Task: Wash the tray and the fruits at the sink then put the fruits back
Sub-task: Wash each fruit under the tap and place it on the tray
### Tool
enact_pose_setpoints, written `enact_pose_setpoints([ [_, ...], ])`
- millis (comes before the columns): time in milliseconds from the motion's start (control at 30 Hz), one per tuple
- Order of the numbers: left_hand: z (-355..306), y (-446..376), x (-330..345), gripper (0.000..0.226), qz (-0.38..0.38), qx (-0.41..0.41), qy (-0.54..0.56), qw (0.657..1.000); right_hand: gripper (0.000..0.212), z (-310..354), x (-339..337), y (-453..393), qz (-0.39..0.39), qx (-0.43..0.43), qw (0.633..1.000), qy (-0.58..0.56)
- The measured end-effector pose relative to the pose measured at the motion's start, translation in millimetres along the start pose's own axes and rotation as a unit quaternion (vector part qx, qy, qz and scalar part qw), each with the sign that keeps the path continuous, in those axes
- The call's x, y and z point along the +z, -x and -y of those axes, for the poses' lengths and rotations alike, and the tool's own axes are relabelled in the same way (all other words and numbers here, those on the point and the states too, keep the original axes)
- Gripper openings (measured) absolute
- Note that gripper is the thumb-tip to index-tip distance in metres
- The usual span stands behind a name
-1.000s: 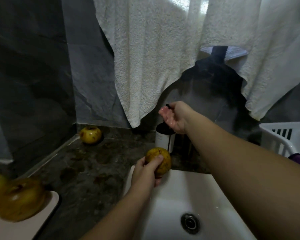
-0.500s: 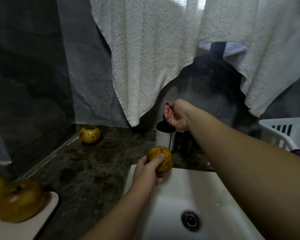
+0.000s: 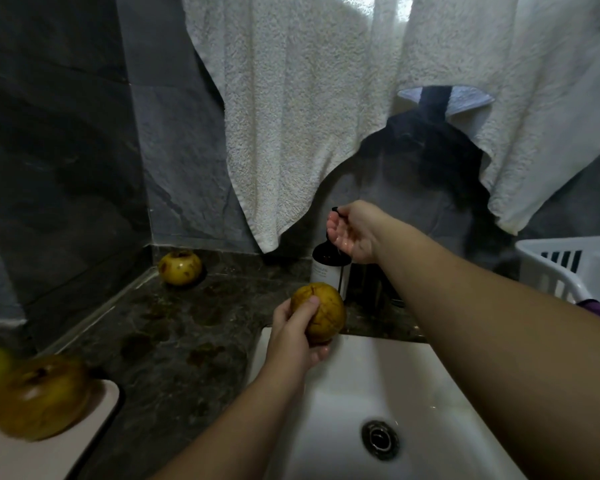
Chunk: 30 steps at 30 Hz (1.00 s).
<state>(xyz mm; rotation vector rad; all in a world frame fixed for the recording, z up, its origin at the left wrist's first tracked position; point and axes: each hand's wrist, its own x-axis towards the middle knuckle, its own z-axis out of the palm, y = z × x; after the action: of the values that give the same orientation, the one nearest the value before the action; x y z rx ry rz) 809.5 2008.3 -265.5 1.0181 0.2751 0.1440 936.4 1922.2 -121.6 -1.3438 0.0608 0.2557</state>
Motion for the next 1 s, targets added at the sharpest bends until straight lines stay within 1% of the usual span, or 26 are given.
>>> enact_pose_setpoints([
  [67, -1, 1, 4, 0.031, 0.009, -0.032, 0.051, 0.998, 0.033, 3, 0, 3, 0.007, 0.001, 1.0, -0.026],
  [200, -3, -1, 8, 0.057, -0.015, -0.11, 0.143, 0.984, 0.047, -8, -6, 21, 0.024, 0.019, 0.994, -0.102],
  [267, -4, -3, 8, 0.068, -0.029, -0.129, 0.158, 0.979, 0.045, -30, -8, 34, 0.038, 0.016, 0.995, -0.09],
  [300, -4, -3, 7, 0.072, -0.034, -0.137, 0.165, 0.976, 0.042, -46, -9, 41, 0.04, -0.006, 0.998, -0.054],
  [333, -4, -2, 8, 0.074, -0.037, -0.145, 0.175, 0.973, 0.039, -62, -10, 48, 0.038, -0.052, 0.998, 0.005],
  [367, -2, -1, 9, 0.073, -0.035, -0.152, 0.185, 0.97, 0.037, -78, -12, 55, 0.038, -0.118, 0.988, 0.093],
  [400, 1, 1, 12, 0.07, -0.022, -0.154, 0.193, 0.969, 0.034, -94, -14, 63, 0.043, -0.19, 0.961, 0.196],
  [433, 4, 2, 14, 0.064, -0.002, -0.152, 0.195, 0.969, 0.033, -105, -18, 70, 0.058, -0.253, 0.922, 0.287],
  [467, 7, 5, 17, 0.06, 0.013, -0.145, 0.192, 0.97, 0.033, -113, -22, 73, 0.065, -0.293, 0.887, 0.352],
  [500, 9, 6, 18, 0.056, 0.017, -0.136, 0.181, 0.974, 0.034, -117, -25, 74, 0.063, -0.301, 0.87, 0.384],
  [600, 11, 7, 15, 0.054, -0.013, -0.112, 0.127, 0.985, 0.035, -130, -35, 79, 0.057, -0.219, 0.928, 0.297],
  [633, 12, 9, 14, 0.053, -0.018, -0.11, 0.109, 0.988, 0.039, -138, -37, 82, 0.048, -0.23, 0.921, 0.31],
  [700, 16, 13, 16, 0.053, 0.007, -0.11, 0.069, 0.991, 0.047, -146, -43, 89, 0.036, -0.305, 0.872, 0.38],
  [733, 18, 14, 16, 0.054, 0.021, -0.112, 0.047, 0.992, 0.046, -144, -48, 89, 0.032, -0.33, 0.854, 0.4],
  [767, 20, 15, 17, 0.055, 0.021, -0.109, 0.018, 0.994, 0.041, -138, -54, 89, 0.038, -0.318, 0.865, 0.386],
  [833, 19, 18, 20, 0.06, 0.011, -0.097, -0.029, 0.995, 0.025, -131, -63, 87, 0.069, -0.24, 0.931, 0.266],
  [867, 20, 20, 23, 0.06, 0.011, -0.101, -0.041, 0.994, 0.022, -136, -68, 87, 0.062, -0.22, 0.946, 0.231],
  [900, 22, 22, 28, 0.057, 0.009, -0.107, -0.045, 0.993, 0.025, -143, -70, 89, 0.047, -0.214, 0.948, 0.232],
  [967, 31, 25, 37, 0.046, 0.009, -0.116, -0.031, 0.993, 0.039, -153, -75, 98, 0.015, -0.262, 0.909, 0.323],
  [1000, 35, 26, 42, 0.044, 0.015, -0.122, -0.032, 0.992, 0.038, -151, -80, 99, -0.001, -0.297, 0.886, 0.357],
])
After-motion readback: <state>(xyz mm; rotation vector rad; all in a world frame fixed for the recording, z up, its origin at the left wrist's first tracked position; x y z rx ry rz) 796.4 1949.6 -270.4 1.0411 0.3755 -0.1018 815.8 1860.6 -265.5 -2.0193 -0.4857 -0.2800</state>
